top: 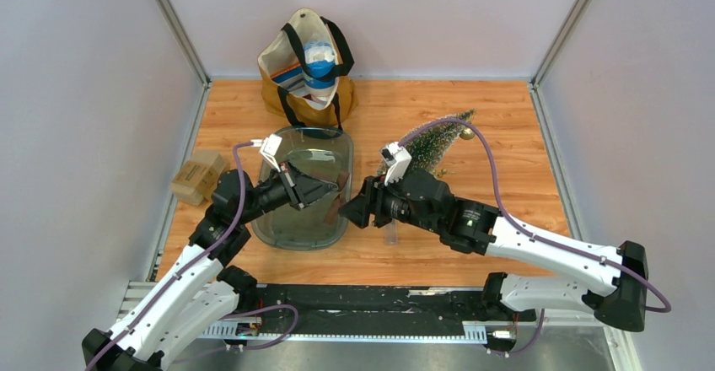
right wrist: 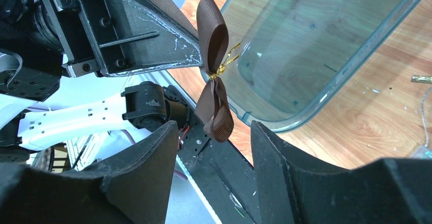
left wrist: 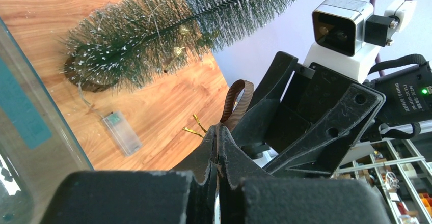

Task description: Decorate the small christmas tree

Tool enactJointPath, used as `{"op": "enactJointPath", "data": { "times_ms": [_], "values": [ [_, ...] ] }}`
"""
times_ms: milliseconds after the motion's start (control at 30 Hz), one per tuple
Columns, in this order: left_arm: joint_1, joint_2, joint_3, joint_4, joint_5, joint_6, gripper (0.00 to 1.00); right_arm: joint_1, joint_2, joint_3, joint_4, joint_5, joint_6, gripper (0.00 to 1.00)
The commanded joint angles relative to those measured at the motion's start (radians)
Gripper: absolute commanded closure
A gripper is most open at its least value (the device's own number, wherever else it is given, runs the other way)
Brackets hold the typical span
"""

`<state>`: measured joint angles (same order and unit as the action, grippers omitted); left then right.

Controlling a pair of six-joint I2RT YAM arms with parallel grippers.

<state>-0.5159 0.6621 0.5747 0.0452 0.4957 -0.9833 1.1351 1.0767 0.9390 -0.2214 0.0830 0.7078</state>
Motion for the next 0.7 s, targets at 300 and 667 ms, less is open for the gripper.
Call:
{"op": "enactJointPath", "data": {
  "times_ms": [300, 667],
  "values": [
    [-0.001, -0.015, -0.018, 0.081, 0.004, -0.026, 1.0, -0.003, 0.026, 0.001, 0.102, -0.014, 0.01, 0.87],
    [-0.001, 0.008, -0.018, 0.134, 0.032, -0.029, 0.81, -0.003, -0.012, 0.017, 0.03, 0.001, -0.02, 1.0]
  ]
}}
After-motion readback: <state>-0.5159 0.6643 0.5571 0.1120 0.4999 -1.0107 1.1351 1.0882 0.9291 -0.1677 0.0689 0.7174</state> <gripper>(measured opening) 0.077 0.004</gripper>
